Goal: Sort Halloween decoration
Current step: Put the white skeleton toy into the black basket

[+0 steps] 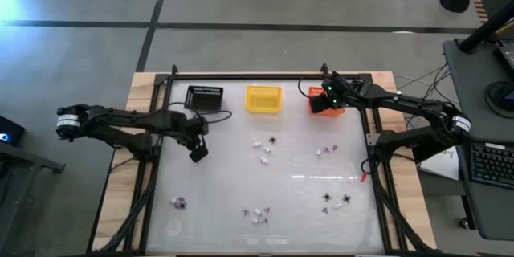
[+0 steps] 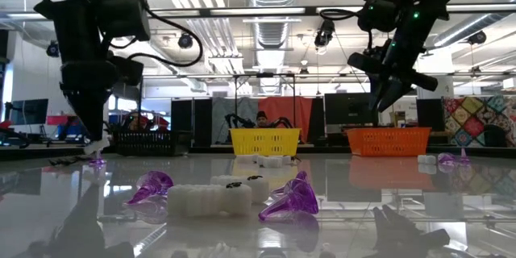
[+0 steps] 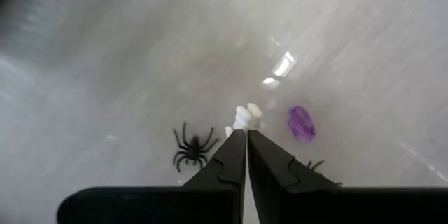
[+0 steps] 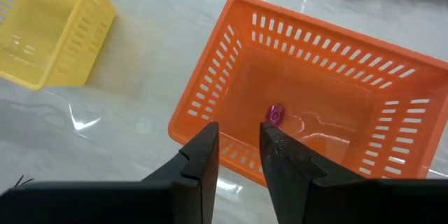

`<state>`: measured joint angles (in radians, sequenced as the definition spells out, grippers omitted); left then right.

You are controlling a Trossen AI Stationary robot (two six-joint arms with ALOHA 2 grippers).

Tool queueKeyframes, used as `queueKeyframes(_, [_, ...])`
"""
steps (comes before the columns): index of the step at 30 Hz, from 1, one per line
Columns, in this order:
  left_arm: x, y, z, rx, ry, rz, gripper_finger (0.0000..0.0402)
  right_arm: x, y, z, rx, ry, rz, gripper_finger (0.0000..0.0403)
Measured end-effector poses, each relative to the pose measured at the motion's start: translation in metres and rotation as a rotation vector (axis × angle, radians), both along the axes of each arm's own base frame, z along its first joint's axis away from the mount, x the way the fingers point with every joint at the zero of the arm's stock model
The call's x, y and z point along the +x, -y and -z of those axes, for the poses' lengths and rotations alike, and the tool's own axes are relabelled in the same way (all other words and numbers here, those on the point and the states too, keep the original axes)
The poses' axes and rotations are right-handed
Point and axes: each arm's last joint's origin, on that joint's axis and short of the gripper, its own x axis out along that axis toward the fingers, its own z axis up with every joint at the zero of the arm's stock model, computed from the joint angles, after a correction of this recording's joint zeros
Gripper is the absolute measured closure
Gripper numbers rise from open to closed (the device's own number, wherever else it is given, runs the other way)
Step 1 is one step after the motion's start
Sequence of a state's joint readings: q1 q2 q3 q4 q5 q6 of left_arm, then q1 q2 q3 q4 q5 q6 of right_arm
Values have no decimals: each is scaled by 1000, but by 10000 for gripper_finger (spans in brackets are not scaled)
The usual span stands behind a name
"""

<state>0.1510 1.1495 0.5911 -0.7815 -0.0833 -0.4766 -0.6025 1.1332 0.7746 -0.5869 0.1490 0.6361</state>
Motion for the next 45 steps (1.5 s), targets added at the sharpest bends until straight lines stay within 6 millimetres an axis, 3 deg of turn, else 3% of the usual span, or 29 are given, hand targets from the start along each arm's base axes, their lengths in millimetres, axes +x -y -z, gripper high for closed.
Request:
queueKeyframes(13, [-3,-4,-6,-6,37,18,401,0,0,0,0,0,0,305])
queueKeyframes(19, [4,-5,7,-4,-4,49,395,0,0,0,0,0,0,305])
queueKeyframes(32, [16,-11,34,54,-133,61,329,0,0,0,2,1,-2,305])
queueKeyframes(40, [19,-11,39,57,-169,133,392,0,0,0,2,1,-2,305])
queueKeyframes(45, [23,-12,28,53,-122,134,396,0,0,0,0,1,-1,305])
